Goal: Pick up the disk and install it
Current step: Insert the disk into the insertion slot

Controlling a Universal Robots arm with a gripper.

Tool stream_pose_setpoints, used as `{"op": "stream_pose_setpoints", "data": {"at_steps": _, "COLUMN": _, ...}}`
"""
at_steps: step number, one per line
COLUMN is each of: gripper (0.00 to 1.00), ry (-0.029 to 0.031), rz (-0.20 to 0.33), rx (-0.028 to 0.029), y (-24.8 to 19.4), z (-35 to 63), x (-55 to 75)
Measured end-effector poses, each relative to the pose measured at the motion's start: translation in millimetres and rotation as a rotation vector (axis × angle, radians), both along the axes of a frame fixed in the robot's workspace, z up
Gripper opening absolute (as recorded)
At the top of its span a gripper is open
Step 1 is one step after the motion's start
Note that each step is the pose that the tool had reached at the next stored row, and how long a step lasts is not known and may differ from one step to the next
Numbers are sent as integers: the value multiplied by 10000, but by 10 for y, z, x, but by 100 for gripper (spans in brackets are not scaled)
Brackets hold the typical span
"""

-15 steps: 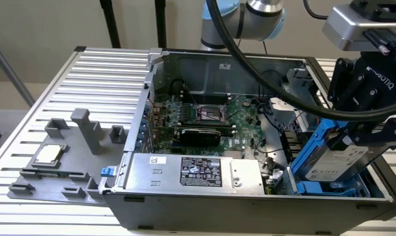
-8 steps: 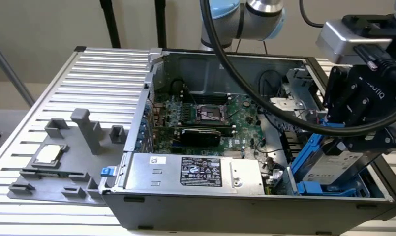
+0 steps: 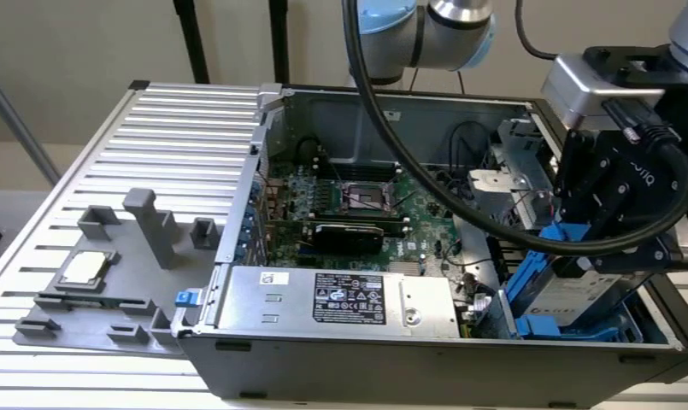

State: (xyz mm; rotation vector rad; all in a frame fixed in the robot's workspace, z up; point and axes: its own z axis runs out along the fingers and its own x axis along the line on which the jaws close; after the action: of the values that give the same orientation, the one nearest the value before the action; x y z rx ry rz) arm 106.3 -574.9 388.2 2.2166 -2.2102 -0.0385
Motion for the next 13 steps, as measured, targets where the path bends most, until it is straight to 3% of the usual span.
{"op": "stream_pose_setpoints", "data": {"at_steps": 13, "gripper": 0, "ry": 271, "rz": 27, "rx": -9, "y": 0, "z": -167, "x": 37}}
